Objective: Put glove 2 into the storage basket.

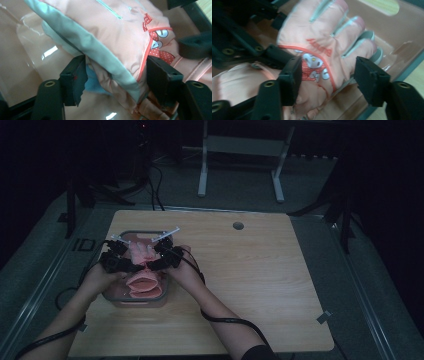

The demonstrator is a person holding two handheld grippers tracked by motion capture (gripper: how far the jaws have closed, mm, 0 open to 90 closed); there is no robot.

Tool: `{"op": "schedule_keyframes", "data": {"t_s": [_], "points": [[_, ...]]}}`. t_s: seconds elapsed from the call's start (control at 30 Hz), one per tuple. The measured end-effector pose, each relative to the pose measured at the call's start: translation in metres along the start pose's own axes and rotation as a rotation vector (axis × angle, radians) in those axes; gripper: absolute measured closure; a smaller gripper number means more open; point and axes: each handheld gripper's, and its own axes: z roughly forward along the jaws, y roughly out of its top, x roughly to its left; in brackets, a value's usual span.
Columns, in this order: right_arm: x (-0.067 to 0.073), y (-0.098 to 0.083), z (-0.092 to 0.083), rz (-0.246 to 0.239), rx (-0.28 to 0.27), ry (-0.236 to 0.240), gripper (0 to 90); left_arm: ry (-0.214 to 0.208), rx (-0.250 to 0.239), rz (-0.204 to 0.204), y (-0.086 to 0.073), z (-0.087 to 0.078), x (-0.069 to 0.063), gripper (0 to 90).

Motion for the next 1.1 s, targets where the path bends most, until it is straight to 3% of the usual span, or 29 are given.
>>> {"op": "schedule_keyframes", "data": {"t_s": [0.1,0.13,0.27,0.43,0.5,0.6,0.73,0.83,0.9,1.1], "points": [[-0.006,0.000,-0.007,0.023,-0.023,0.059,24.5,-0.011,-0.035,-0.001,0.001,-0.003,0.000,29.2],[-0.008,0.000,-0.010,0.032,-0.035,0.075,22.4,0.003,-0.066,-0.017,0.002,-0.004,0.000,24.9],[-0.014,-0.002,-0.017,0.019,-0.067,0.077,18.9,0.025,-0.104,-0.009,0.003,-0.007,-0.002,17.5],[-0.018,-0.004,-0.026,0.018,-0.099,0.098,18.7,0.059,-0.213,0.027,0.006,-0.023,-0.007,14.4],[-0.019,-0.004,-0.028,0.017,-0.099,0.100,18.7,0.054,-0.229,0.028,0.006,-0.027,-0.009,14.3],[-0.020,-0.006,-0.035,0.006,-0.108,0.092,18.8,0.036,-0.287,0.056,0.007,-0.040,-0.023,14.3],[-0.022,-0.008,-0.043,0.009,-0.118,0.096,18.8,0.014,-0.314,0.097,0.008,-0.047,-0.040,14.3],[-0.024,-0.011,-0.049,-0.003,-0.117,0.092,18.8,-0.003,-0.307,0.122,0.009,-0.048,-0.049,14.3],[-0.026,-0.014,-0.053,-0.006,-0.117,0.091,18.7,-0.017,-0.293,0.160,0.010,-0.046,-0.063,14.3],[-0.035,-0.027,-0.064,-0.004,-0.115,0.084,18.7,-0.067,-0.288,0.205,0.012,-0.044,-0.084,14.3]]}}
